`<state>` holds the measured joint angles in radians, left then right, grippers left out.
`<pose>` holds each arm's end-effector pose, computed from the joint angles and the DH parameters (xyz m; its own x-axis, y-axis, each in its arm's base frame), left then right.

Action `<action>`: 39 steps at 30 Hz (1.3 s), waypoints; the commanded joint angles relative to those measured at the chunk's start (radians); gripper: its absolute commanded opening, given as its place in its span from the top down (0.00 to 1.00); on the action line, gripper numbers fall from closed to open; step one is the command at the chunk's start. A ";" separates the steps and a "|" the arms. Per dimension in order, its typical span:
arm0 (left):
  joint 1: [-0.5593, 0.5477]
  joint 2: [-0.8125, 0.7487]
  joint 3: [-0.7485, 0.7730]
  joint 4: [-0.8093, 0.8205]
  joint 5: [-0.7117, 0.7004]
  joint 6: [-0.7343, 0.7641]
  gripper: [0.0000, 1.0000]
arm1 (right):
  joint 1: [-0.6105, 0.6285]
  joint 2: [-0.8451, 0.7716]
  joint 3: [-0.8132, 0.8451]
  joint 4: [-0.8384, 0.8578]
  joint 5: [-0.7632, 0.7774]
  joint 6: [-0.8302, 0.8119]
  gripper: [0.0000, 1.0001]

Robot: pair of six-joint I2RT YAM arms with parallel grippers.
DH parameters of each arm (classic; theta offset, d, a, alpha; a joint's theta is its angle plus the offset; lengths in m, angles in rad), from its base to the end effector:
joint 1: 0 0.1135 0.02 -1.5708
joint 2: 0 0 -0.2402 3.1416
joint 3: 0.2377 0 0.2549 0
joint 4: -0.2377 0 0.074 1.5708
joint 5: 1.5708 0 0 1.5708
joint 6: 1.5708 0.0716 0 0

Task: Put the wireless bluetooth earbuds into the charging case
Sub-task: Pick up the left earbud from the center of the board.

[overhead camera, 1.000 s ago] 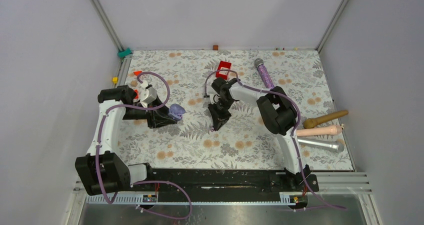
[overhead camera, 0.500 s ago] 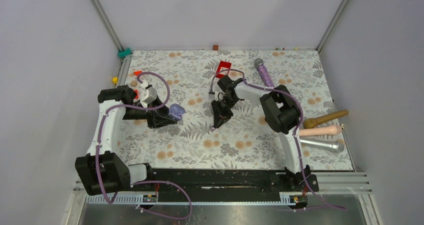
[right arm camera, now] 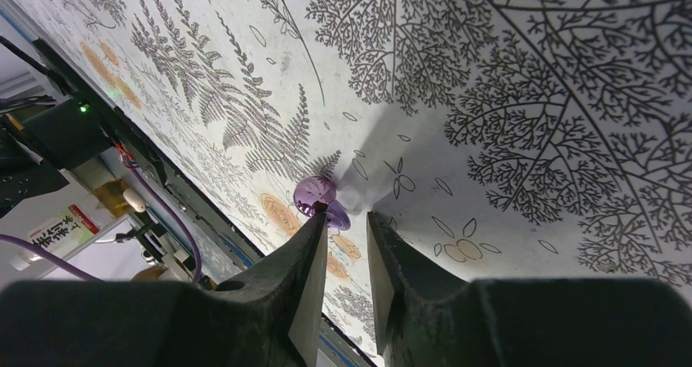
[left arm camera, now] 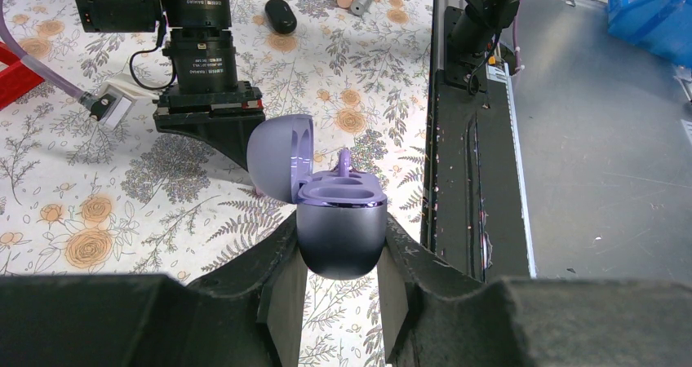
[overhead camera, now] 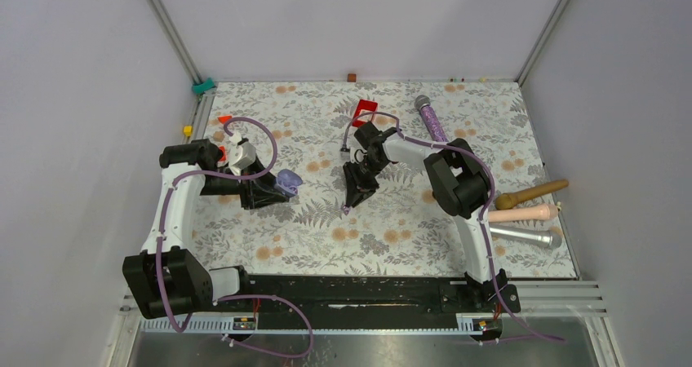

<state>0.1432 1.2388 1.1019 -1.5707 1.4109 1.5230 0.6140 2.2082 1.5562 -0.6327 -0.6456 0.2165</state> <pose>0.1919 -0.0438 0.2816 -0.2026 0.1315 -0.9704 0.9719 0.1478 -0.1829 0.3293 0.2849 0.0781 -0.8945 -0.4206 -0.1516 -0.4165 0.6608 0.6244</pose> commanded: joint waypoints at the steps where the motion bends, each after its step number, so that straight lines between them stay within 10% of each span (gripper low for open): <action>1: 0.005 -0.015 -0.004 -0.039 0.049 0.040 1.00 | -0.002 0.012 -0.010 0.025 0.013 -0.003 0.67; 39: 0.006 -0.018 -0.007 -0.038 0.048 0.044 1.00 | 0.027 -0.052 -0.066 0.101 -0.172 -0.061 0.95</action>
<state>0.1432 1.2388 1.0966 -1.5711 1.4109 1.5295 0.6304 2.2150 1.4990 -0.5468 -0.7807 0.1917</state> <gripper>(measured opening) 0.324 0.106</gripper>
